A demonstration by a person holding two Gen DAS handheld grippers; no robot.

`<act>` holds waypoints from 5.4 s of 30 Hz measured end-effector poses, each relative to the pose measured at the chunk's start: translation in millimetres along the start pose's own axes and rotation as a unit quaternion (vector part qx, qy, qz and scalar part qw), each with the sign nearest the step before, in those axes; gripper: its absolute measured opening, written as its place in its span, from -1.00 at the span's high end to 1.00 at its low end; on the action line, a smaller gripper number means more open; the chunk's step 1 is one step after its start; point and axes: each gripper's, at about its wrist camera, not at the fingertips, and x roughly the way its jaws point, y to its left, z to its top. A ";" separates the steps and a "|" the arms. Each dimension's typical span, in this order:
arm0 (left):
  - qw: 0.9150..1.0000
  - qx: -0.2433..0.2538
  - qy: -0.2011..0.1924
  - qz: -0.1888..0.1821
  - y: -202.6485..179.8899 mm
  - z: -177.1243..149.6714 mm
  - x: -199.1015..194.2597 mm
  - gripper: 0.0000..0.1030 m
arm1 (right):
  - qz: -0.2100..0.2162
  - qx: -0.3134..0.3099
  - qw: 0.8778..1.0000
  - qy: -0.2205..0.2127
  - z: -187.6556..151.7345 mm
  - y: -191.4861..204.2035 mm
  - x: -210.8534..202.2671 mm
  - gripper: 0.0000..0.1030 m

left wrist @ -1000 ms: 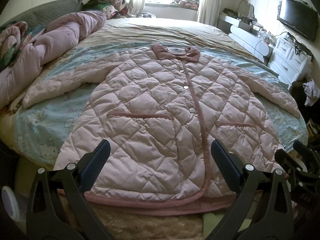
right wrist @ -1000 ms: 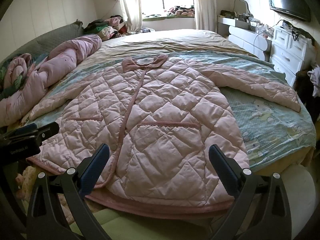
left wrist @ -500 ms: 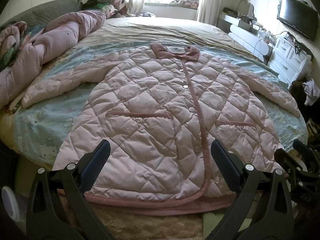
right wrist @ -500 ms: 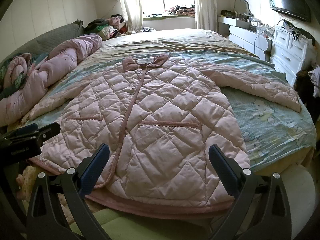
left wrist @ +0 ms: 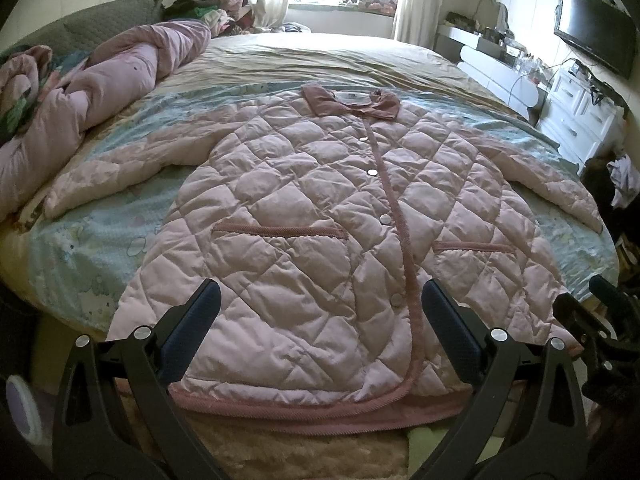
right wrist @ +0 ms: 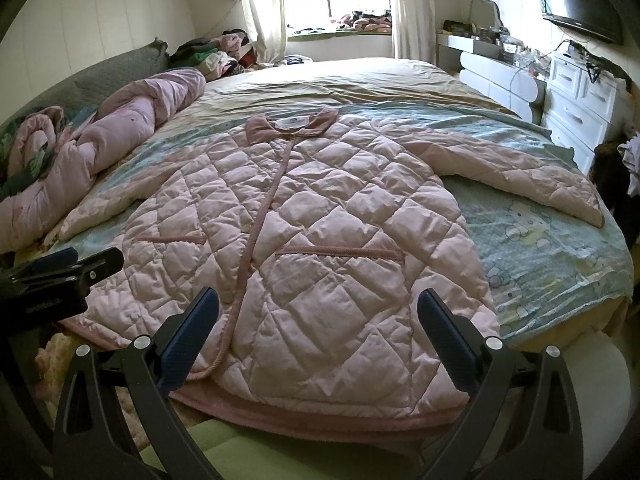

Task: Fold large clothes
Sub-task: 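Grasp the cuff of one pink coat sleeve with the right gripper, then lift the sleeve with the right gripper and fold it across the coat body toward the collar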

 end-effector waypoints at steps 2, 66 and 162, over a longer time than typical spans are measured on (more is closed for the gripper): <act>1.000 0.002 0.004 -0.001 2.6 2.0 -0.1 -0.83 | 0.000 0.000 1.000 0.001 1.6 -0.5 0.5 -0.92; 0.997 0.023 0.075 -0.002 -61.5 187.6 232.9 -0.83 | -0.217 0.258 0.941 0.035 127.8 -288.6 184.6 -0.92; 0.995 0.008 -0.022 0.095 33.6 231.5 161.8 -0.83 | 0.121 0.060 0.990 0.038 174.9 -37.4 270.9 -0.05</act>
